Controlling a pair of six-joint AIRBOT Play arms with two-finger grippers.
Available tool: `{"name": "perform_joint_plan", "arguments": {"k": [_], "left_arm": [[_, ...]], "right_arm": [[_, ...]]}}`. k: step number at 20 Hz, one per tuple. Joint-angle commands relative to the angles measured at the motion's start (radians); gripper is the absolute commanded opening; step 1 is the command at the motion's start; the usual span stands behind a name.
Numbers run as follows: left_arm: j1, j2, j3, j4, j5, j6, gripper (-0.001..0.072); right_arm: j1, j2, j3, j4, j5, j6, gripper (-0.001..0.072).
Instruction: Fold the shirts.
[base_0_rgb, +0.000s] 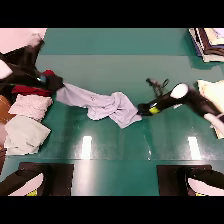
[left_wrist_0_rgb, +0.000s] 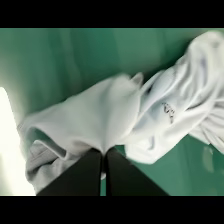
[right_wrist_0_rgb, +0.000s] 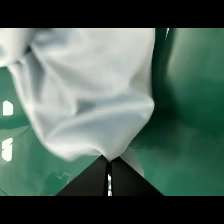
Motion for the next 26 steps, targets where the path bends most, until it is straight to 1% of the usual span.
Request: {"name": "perform_joint_plan", "arguments": {"k": [1, 5, 7, 9, 11, 13, 16, 17, 19, 22, 24, 26], "left_arm": [[0.001, 0.091, 0.182, 0.041, -0.067, 0.0, 0.0021], [0.001, 0.196, 0.426, 0.035, -0.146, -0.006, 0.0021], [0.001, 0.245, 0.523, 0.015, -0.161, -0.013, 0.002], [0.001, 0.279, 0.618, 0.003, -0.167, -0.042, 0.0021], [0.001, 0.295, 0.713, 0.002, -0.166, -0.08, 0.002], [0.001, 0.295, 0.81, -0.001, -0.156, -0.087, 0.002], [0.001, 0.295, 0.86, 0.005, -0.074, -0.086, 0.0019], [0.001, 0.278, 0.86, 0.02, -0.064, -0.085, 0.0019], [0.001, 0.214, 0.851, 0.058, -0.107, -0.085, 0.0019], [0.001, 0.069, 0.731, 0.06, -0.149, -0.056, 0.002], [0.001, -0.063, 0.642, 0.06, -0.174, -0.053, 0.002], [0.001, -0.224, 0.575, 0.06, -0.179, -0.052, 0.002]], "right_arm": [[-0.116, 0.168, 0.187, -0.216, 0.151, 0.035, 0.001], [-0.243, 0.367, 0.401, -0.272, 0.249, 0.03, 0.001], [-0.292, 0.444, 0.481, -0.272, 0.281, 0.027, 0.001], [-0.333, 0.502, 0.546, -0.272, 0.297, 0.012, 0.001], [-0.377, 0.541, 0.606, -0.272, 0.329, 0.012, 0.001], [-0.424, 0.557, 0.657, -0.272, 0.378, 0.011, 0.001], [-0.48, 0.54, 0.725, -0.269, 0.48, 0.011, 0.001], [-0.487, 0.524, 0.742, -0.269, 0.516, 0.012, 0.001], [-0.486, 0.476, 0.751, -0.257, 0.59, 0.013, 0.001], [-0.434, 0.354, 0.729, -0.252, 0.681, 0.075, 0.001], [-0.373, 0.271, 0.644, -0.262, 0.674, 0.105, 0.001], [-0.319, 0.177, 0.524, -0.27, 0.634, 0.121, 0.001]]}}
